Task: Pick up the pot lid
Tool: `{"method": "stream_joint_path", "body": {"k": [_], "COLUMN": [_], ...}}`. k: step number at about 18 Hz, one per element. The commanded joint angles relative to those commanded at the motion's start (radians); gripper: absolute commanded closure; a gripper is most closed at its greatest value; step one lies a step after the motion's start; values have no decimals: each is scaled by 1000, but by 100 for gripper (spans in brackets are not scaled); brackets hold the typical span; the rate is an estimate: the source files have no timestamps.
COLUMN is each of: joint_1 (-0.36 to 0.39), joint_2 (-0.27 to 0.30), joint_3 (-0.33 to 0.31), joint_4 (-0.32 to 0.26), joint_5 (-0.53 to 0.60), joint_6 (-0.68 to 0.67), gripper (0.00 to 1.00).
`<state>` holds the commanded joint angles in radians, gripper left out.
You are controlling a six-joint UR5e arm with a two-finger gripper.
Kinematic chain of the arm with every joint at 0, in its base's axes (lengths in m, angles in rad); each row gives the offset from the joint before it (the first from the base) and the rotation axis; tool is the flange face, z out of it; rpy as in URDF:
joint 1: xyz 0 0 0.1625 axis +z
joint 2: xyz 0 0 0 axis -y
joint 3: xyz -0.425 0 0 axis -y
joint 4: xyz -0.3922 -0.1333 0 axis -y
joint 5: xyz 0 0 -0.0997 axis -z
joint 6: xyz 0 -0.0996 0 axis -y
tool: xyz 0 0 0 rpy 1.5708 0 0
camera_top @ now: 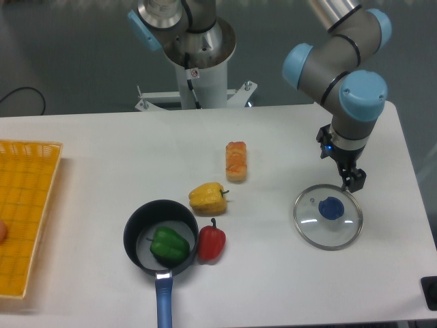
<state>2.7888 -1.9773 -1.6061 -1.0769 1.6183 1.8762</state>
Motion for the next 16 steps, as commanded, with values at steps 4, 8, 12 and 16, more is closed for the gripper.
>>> {"method": "stream_joint_path", "body": {"k": [4, 8, 12, 16], "joint_1": [11, 34, 31, 18], "joint_2": [-5, -14, -63, -115], "joint_3": [12, 8, 29, 41], "joint_4": [12, 41, 45, 46], "joint_5": [-24, -78, -80, -84], "joint_6": [-123, -126, -137, -149], "gripper": [0, 0, 0, 0]}}
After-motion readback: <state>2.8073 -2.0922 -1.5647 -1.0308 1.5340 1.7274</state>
